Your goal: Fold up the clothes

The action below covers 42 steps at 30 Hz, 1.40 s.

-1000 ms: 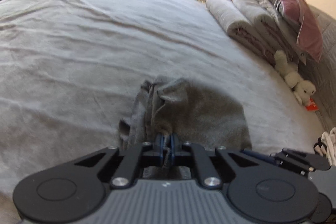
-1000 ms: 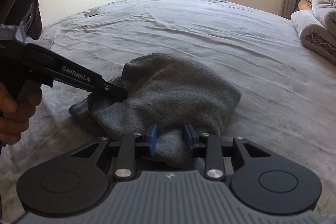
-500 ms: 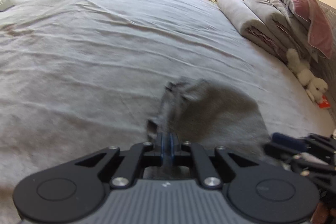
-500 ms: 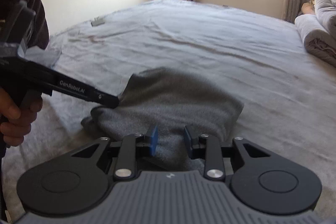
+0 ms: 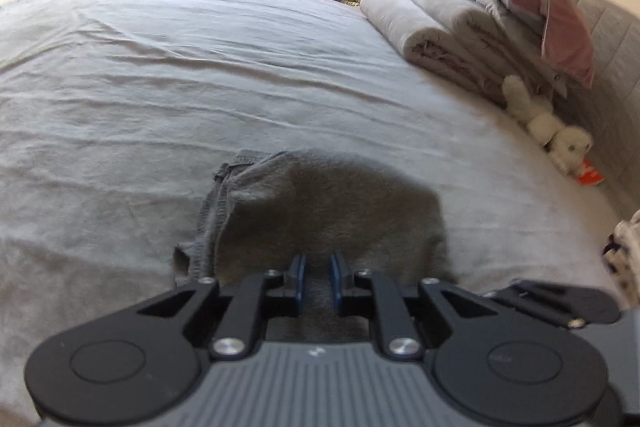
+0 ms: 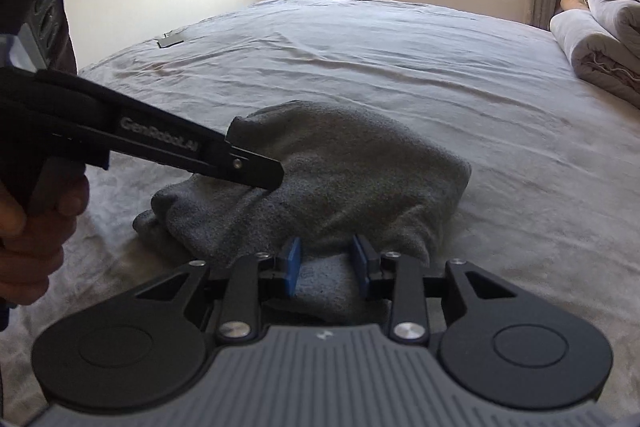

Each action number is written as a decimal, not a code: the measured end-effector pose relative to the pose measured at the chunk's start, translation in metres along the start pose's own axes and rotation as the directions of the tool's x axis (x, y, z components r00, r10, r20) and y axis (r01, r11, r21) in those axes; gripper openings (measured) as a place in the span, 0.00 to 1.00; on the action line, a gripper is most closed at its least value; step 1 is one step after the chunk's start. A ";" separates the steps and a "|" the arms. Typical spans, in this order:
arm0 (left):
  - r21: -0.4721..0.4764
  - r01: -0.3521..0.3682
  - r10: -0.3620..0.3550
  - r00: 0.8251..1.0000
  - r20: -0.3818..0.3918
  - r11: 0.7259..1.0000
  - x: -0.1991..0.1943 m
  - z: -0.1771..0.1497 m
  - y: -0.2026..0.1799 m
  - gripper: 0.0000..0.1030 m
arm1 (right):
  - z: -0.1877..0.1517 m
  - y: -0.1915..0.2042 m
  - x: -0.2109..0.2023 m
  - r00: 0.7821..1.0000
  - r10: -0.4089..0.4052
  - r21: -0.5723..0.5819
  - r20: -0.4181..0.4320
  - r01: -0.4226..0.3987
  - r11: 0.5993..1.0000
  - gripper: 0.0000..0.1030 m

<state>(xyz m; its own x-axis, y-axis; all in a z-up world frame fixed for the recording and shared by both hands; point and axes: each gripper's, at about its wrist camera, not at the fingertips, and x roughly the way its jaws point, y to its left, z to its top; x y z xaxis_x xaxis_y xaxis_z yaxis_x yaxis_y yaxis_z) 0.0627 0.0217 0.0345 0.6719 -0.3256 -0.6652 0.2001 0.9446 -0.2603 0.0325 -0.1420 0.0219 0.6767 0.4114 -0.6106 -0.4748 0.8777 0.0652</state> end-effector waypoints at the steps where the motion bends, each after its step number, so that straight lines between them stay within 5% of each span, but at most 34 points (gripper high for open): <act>1: 0.011 -0.019 0.019 1.000 -0.003 1.000 0.003 -0.002 0.000 0.14 | 0.000 0.001 -0.001 1.000 -0.004 -0.010 -0.001 0.004 1.000 0.34; 7: 0.036 -0.066 0.067 0.998 -0.014 0.997 0.001 -0.007 0.003 0.07 | 0.017 -0.016 -0.017 0.999 0.047 0.009 0.004 -0.047 0.999 0.33; 11: 0.024 -0.059 0.060 0.998 -0.019 0.998 0.001 -0.007 0.007 0.06 | 0.027 -0.046 -0.022 0.996 -0.026 0.079 0.083 0.020 0.997 0.33; 16: 0.031 -0.059 0.060 0.998 -0.023 0.998 0.001 -0.008 0.007 0.06 | 0.044 -0.060 0.002 0.991 -0.026 0.097 0.129 0.013 0.995 0.33; 20: 0.040 -0.059 0.060 0.998 -0.026 0.997 0.001 -0.008 0.006 0.06 | 0.052 -0.068 0.047 1.000 -0.020 0.111 -0.018 0.022 0.994 0.32; 25: 0.029 -0.048 0.049 0.998 -0.038 0.998 0.001 -0.007 0.011 0.06 | 0.043 -0.065 0.057 0.999 -0.036 0.103 -0.029 0.039 0.994 0.32; 33: -0.012 -0.028 0.027 0.998 -0.064 1.000 0.000 -0.004 0.021 0.03 | 0.048 -0.056 0.008 0.999 -0.011 0.093 -0.046 0.015 0.996 0.34; 38: -0.020 -0.023 0.022 0.997 -0.073 1.000 -0.002 -0.003 0.024 0.03 | 0.030 -0.035 -0.020 0.994 0.016 0.049 -0.105 -0.011 0.999 0.20; 42: -0.025 -0.022 0.020 0.997 -0.080 0.999 -0.004 -0.002 0.025 0.03 | 0.011 -0.025 -0.021 0.993 0.009 0.024 -0.121 -0.006 1.000 0.19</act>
<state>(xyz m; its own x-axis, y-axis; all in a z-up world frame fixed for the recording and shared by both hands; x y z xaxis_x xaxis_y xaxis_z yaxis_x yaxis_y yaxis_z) 0.0633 0.0470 0.0289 0.6165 -0.3091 -0.7242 0.1676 0.9502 -0.2629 0.0368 -0.1697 0.0419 0.5996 0.3865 -0.7008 -0.4650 0.8809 0.0881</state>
